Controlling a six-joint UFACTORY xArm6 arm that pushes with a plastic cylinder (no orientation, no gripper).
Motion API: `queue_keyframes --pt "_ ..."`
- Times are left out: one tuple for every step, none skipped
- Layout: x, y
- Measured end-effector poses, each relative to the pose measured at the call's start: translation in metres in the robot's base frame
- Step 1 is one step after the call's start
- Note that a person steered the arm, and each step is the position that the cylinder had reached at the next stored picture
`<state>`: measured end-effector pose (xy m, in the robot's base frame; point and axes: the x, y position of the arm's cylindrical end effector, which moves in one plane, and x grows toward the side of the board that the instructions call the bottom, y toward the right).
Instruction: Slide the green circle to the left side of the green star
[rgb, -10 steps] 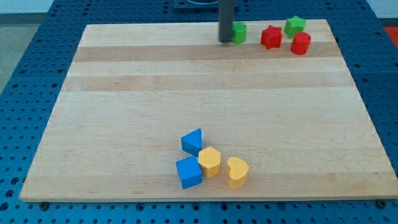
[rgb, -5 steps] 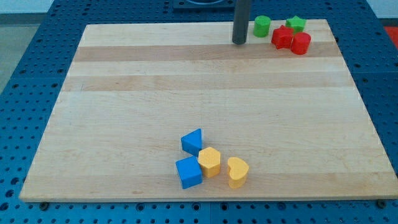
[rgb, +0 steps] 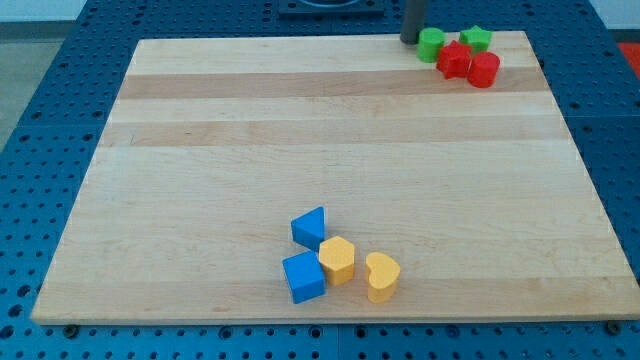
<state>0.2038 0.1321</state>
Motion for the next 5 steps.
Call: queue_keyframes --pt "0.002 0.006" --pt "0.003 0.031" --pt "0.003 0.032" --pt "0.003 0.032" --pt "0.024 -0.015"
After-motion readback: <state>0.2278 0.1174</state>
